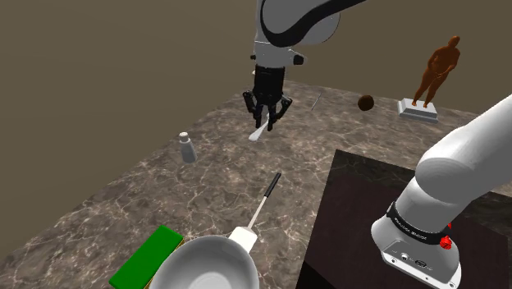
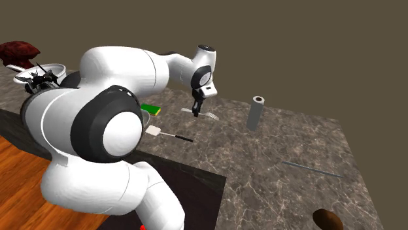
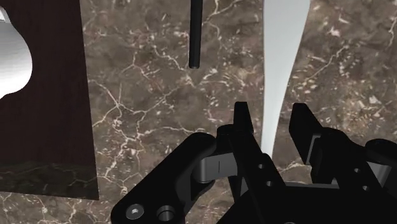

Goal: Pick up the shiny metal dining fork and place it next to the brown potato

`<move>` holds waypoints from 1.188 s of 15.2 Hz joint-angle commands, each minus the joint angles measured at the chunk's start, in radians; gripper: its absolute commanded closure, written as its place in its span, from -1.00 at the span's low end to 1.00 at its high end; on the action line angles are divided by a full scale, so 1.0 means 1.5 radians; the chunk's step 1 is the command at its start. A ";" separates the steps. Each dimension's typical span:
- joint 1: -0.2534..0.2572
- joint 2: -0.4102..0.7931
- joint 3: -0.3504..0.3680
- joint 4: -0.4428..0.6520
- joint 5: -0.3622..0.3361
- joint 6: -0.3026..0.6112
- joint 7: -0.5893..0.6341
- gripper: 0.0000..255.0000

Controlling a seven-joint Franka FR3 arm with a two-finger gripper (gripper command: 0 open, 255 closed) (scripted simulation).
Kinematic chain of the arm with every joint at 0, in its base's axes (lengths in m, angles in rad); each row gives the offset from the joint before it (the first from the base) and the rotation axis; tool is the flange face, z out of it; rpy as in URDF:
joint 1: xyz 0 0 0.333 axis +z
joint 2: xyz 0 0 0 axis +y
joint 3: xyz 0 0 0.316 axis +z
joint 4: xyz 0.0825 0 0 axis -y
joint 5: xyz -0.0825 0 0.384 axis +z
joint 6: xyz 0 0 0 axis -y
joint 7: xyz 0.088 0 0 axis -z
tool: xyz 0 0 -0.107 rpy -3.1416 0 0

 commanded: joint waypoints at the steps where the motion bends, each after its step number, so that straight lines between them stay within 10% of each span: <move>1: -0.007 -0.027 -0.024 -0.026 0.001 -0.007 -0.035 1.00; 18: -0.116 -0.203 -0.254 -0.175 -0.104 -0.086 -0.310 1.00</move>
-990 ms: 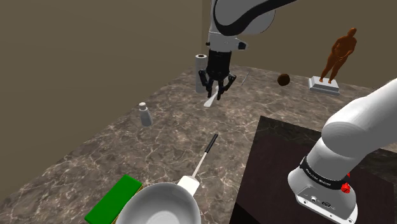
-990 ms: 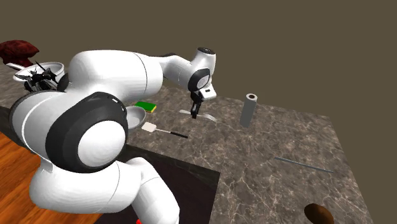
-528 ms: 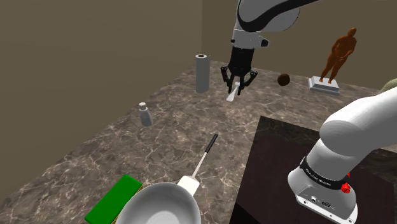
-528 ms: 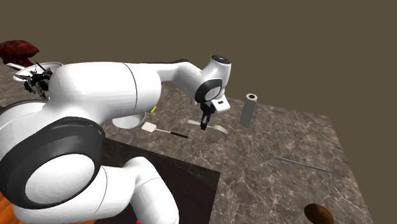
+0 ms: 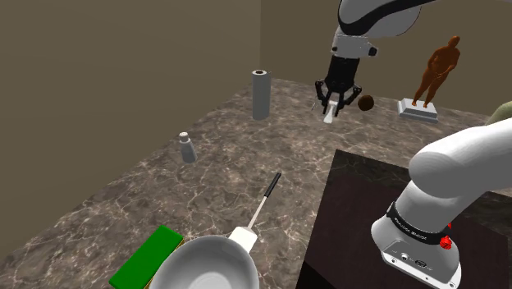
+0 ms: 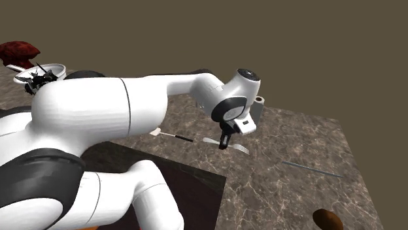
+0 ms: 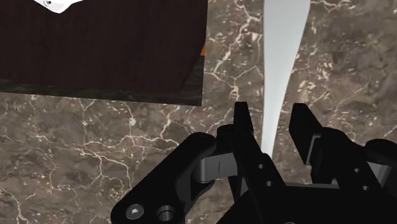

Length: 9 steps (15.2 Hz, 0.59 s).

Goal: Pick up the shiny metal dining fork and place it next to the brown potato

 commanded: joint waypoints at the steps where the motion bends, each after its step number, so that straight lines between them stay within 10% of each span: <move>1: -0.018 -0.004 -0.028 -0.004 -0.022 -0.005 -0.034 1.00; 9: -0.091 0.009 -0.140 0.012 -0.107 -0.019 -0.165 1.00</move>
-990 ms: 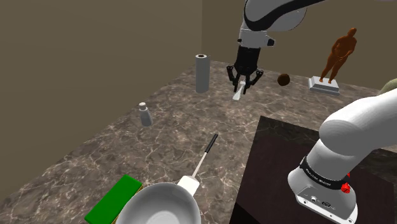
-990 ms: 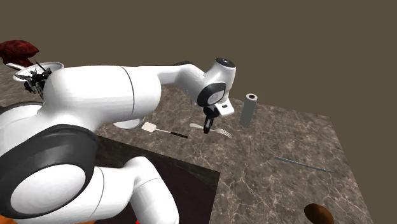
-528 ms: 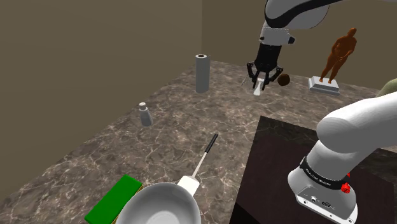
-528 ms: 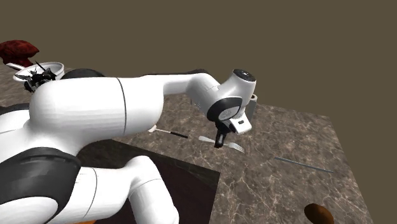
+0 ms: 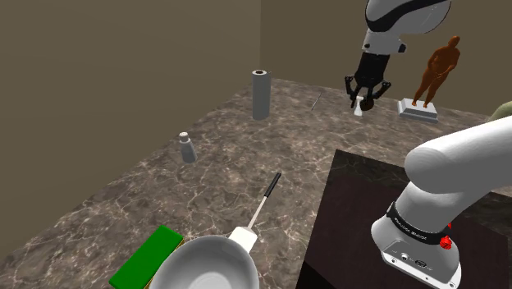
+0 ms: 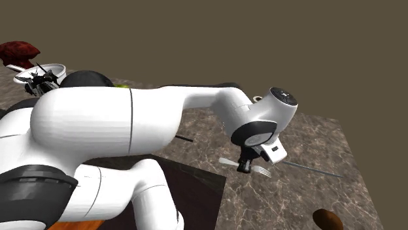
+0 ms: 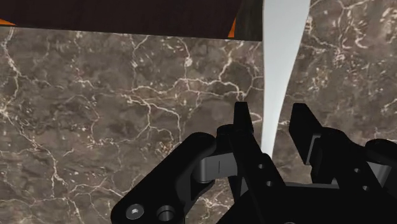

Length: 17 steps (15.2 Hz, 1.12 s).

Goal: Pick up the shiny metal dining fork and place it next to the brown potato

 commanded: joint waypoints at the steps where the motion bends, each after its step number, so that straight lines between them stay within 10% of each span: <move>1: -0.018 0.002 -0.028 0.005 -0.021 -0.005 -0.034 1.00; 17: -0.100 0.202 -0.240 0.195 -0.099 0.003 -0.303 1.00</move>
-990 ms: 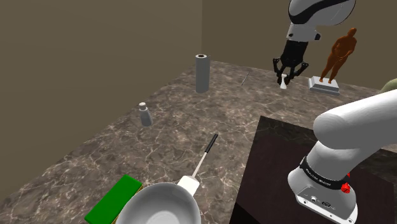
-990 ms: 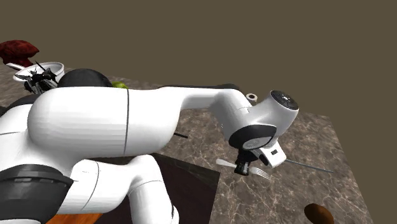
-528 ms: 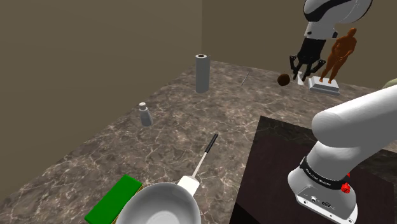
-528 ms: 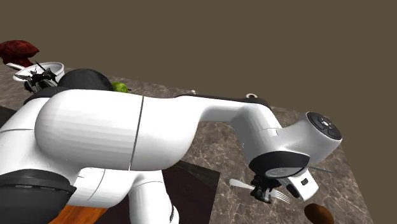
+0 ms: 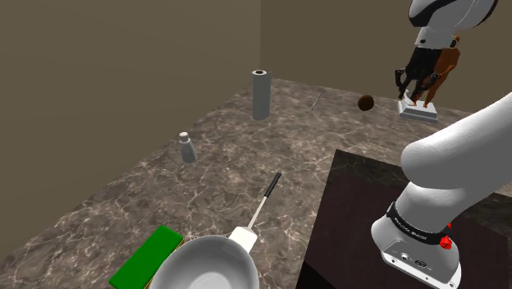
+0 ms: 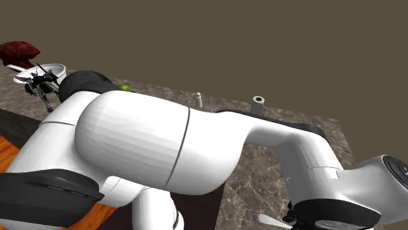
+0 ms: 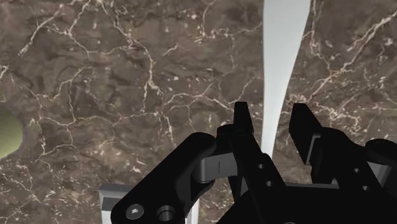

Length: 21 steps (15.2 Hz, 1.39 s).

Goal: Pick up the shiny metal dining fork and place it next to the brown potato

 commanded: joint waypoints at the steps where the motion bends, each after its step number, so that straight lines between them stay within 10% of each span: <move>1: -0.005 0.035 -0.025 0.038 0.003 -0.003 -0.036 1.00; 21: -0.015 0.174 -0.083 0.009 0.051 0.151 -0.131 1.00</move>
